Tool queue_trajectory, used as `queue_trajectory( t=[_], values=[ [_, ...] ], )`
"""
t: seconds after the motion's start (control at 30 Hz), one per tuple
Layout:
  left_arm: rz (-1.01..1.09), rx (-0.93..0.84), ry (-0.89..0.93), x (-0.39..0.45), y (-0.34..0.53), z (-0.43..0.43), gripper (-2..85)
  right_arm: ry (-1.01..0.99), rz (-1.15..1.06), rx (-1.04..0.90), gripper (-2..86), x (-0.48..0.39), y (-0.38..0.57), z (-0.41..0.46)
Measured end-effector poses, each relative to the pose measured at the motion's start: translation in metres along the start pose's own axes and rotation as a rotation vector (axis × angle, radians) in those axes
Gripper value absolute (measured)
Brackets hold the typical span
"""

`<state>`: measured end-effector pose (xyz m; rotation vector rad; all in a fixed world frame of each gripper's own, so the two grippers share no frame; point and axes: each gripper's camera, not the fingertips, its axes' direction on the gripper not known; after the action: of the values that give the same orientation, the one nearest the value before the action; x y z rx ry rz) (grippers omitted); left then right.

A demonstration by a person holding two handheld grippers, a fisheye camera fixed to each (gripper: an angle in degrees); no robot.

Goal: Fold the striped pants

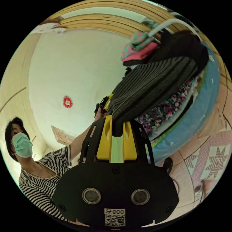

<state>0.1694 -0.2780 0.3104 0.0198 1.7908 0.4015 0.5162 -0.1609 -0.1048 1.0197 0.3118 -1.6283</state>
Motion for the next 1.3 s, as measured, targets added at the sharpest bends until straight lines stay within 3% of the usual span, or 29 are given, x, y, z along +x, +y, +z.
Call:
queue_trajectory(
  t=[0.07, 0.13, 0.33, 0.47, 0.67, 0.83, 0.9, 0.97, 1.03, 1.2, 1.3],
  values=[
    [-0.011, 0.053, 0.092, -0.049, 0.001, 0.026, 8.5, -0.055, 0.025, -0.039, 6.5, 0.019, 0.017, 0.019],
    [0.004, 0.048, 0.070, -0.075, -0.004, 0.039, 8.7, -0.074, 0.010, -0.092, 6.6, 0.022, 0.023, 0.039],
    [0.049, 0.073, 0.035, -0.157, -0.001, 0.088, 9.8, 0.066, -0.055, -0.208, 7.1, 0.023, 0.027, 0.082],
    [0.124, 0.155, -0.013, -0.201, 0.019, 0.109, 11.1, -0.008, 0.004, -0.136, 8.2, 0.043, 0.053, 0.073],
    [0.241, 0.269, -0.108, -0.235, 0.048, 0.128, 9.7, 0.119, 0.026, -0.042, 4.6, 0.044, 0.087, 0.035],
    [0.466, 0.151, -0.196, -0.234, 0.055, 0.193, 5.1, 0.283, -0.173, 0.089, 0.8, -0.006, 0.052, 0.017],
    [0.504, 0.092, -0.337, -0.241, 0.056, 0.225, 2.8, 0.410, -0.343, 0.047, 0.4, -0.040, 0.004, 0.055],
    [0.493, 0.062, -0.589, -0.261, 0.057, 0.259, 1.1, 0.501, -0.443, 0.027, 0.2, -0.060, -0.033, 0.095],
    [0.515, 0.044, -0.663, -0.282, 0.059, 0.275, 0.6, 0.583, -0.506, 0.001, 0.1, -0.072, -0.068, 0.139],
    [0.488, 0.037, -0.624, -0.345, 0.062, 0.291, 0.1, 0.711, -0.494, -0.100, 0.0, -0.067, -0.141, 0.253],
    [0.459, 0.083, -0.661, -0.378, 0.061, 0.294, 0.0, 0.690, -0.516, -0.084, 0.1, -0.054, -0.151, 0.287]
  ],
)
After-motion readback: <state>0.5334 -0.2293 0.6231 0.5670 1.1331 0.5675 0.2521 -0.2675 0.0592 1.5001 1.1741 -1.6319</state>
